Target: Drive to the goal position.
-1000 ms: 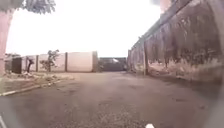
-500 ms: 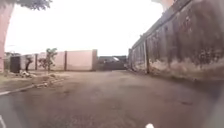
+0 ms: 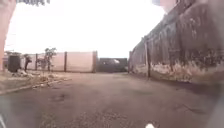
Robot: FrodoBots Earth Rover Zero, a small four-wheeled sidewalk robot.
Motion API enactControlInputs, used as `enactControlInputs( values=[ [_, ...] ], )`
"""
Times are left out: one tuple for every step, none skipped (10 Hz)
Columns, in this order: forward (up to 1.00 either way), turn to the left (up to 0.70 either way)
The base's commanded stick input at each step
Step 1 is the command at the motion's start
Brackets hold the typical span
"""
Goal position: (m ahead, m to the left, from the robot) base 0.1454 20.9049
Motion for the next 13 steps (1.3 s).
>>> enactControlInputs(
  values=[
    [0.45, 0.00],
    [0.45, 0.00],
    [0.45, 0.00],
    [0.45, 0.00],
    [0.45, 0.00],
    [0.45, 0.00],
    [0.45, 0.00],
    [0.45, 0.00],
    [0.45, 0.00],
    [0.45, 0.00],
    [0.45, 0.00],
    [0.45, 0.11],
    [0.45, 0.24]
  ],
)
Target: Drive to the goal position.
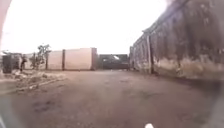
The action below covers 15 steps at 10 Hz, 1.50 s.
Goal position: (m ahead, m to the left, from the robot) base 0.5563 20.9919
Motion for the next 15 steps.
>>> enactControlInputs(
  values=[
    [0.45, 0.20],
    [0.45, 0.00],
    [0.45, 0.00],
    [0.45, 0.00],
    [0.45, 0.00],
    [0.45, 0.00],
    [0.45, 0.11],
    [0.45, 0.27],
    [0.45, 0.27],
    [0.45, 0.09],
    [0.45, 0.03],
    [0.45, 0.00],
    [0.45, 0.00],
    [0.45, 0.00],
    [0.45, 0.00]
  ],
)
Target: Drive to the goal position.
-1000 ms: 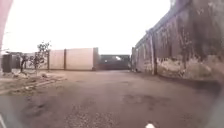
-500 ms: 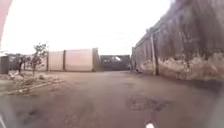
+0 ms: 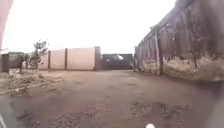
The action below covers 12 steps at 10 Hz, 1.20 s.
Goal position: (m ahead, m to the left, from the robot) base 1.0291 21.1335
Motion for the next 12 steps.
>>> enactControlInputs(
  values=[
    [0.45, 0.00],
    [0.45, 0.00],
    [0.45, 0.00],
    [0.45, 0.00],
    [0.45, 0.00],
    [0.45, 0.00],
    [0.45, 0.00],
    [0.45, 0.00],
    [0.45, 0.00],
    [0.45, 0.00],
    [0.45, 0.00],
    [0.45, 0.00]
  ],
)
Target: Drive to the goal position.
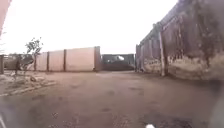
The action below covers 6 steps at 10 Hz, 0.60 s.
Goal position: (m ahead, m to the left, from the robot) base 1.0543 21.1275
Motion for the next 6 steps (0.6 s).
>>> enactControlInputs(
  values=[
    [0.45, 0.00],
    [0.45, 0.00],
    [0.45, 0.00],
    [0.45, 0.00],
    [0.45, 0.00],
    [0.45, 0.00]
  ],
)
